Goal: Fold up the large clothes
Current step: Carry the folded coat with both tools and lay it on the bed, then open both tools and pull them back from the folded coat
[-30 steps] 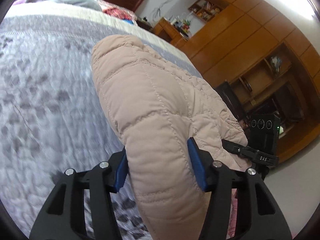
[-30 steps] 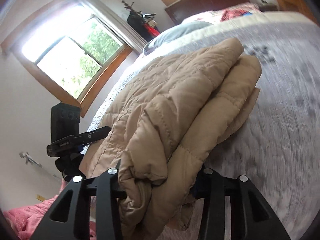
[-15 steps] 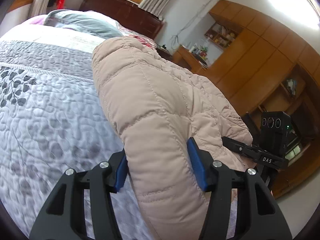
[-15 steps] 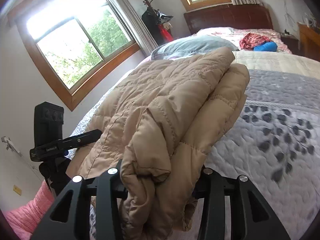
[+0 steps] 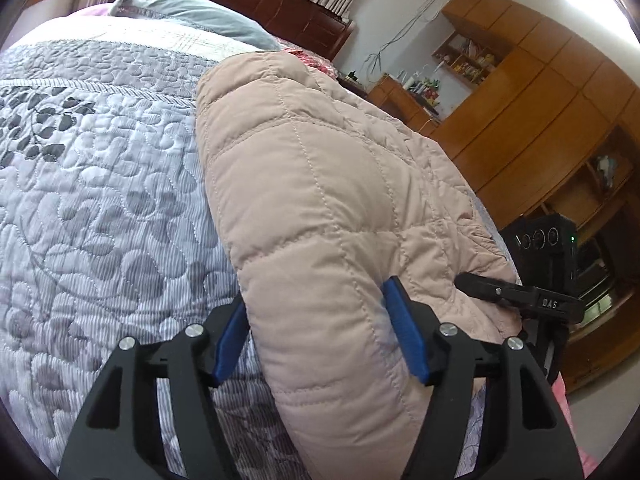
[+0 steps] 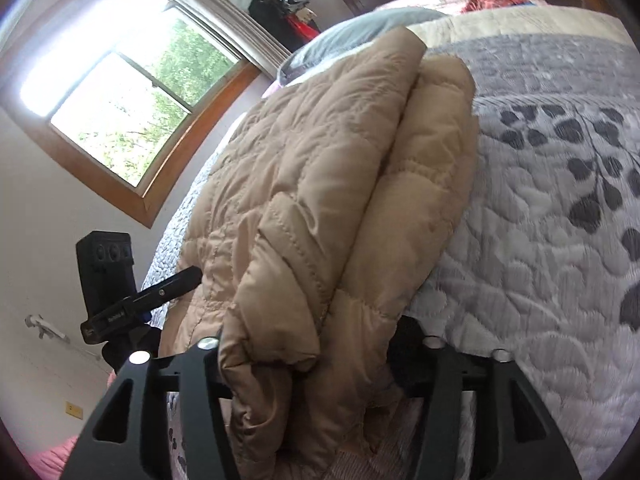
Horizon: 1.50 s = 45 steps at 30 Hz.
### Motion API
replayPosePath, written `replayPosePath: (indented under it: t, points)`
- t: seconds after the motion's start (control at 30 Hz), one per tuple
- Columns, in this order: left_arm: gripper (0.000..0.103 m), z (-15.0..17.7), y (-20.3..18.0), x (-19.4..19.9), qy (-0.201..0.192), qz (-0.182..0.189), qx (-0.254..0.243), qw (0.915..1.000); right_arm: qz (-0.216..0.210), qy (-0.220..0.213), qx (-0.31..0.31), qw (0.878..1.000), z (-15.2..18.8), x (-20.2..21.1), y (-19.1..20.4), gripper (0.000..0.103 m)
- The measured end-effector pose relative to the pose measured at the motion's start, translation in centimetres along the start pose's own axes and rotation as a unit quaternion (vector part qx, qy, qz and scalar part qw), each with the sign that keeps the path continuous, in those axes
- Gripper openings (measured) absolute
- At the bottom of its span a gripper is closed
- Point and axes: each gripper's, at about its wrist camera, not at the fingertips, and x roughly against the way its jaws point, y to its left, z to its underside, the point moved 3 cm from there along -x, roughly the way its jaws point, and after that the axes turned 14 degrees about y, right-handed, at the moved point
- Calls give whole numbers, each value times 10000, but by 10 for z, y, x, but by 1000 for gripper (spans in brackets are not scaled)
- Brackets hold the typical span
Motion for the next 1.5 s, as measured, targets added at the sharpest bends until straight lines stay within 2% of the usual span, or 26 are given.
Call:
replayPosePath:
  t: [0.03, 0.13, 0.3, 0.43, 0.57, 0.77, 0.93, 1.03, 1.1, 1.27, 1.5]
  points:
    - [67, 1, -1, 3, 10, -17, 21, 10000, 25, 24, -19, 10000, -8, -3, 5, 64]
    - [68, 7, -3, 17, -36, -194, 31, 9998, 241, -57, 76, 9997, 2, 15, 11, 67]
    - [69, 33, -24, 50, -358, -820, -320, 9955, 202, -322, 22, 9993, 28, 48, 20, 67]
    - [70, 53, -36, 56, -417, -1136, -521, 9913, 392, -436, 20, 9983, 44, 59, 21, 67]
    - [70, 61, -30, 48, -307, -1355, -452, 9893, 522, -374, -202, 9977, 53, 54, 7, 66]
    - [74, 65, -20, 34, -189, -1294, -346, 9908, 552, -221, -565, 9966, 59, 33, -19, 65]
    - [75, 69, -20, 36, -195, -1280, -234, 9913, 513, -251, -643, 9963, 64, 29, -20, 65]
    - [74, 73, -29, 48, -269, -1446, -216, 9889, 734, -376, -560, 9950, 70, 40, -9, 66]
    - [81, 78, -35, 56, -297, -1709, -212, 9846, 1071, -483, -445, 9921, 76, 50, 5, 68]
    - [88, 96, -49, 74, -291, -2057, -69, 9782, 1709, -563, -181, 9835, 98, 61, 37, 84]
    - [92, 121, -67, 95, -422, -2480, -48, 9678, 2233, -691, 130, 9722, 129, 65, 73, 96]
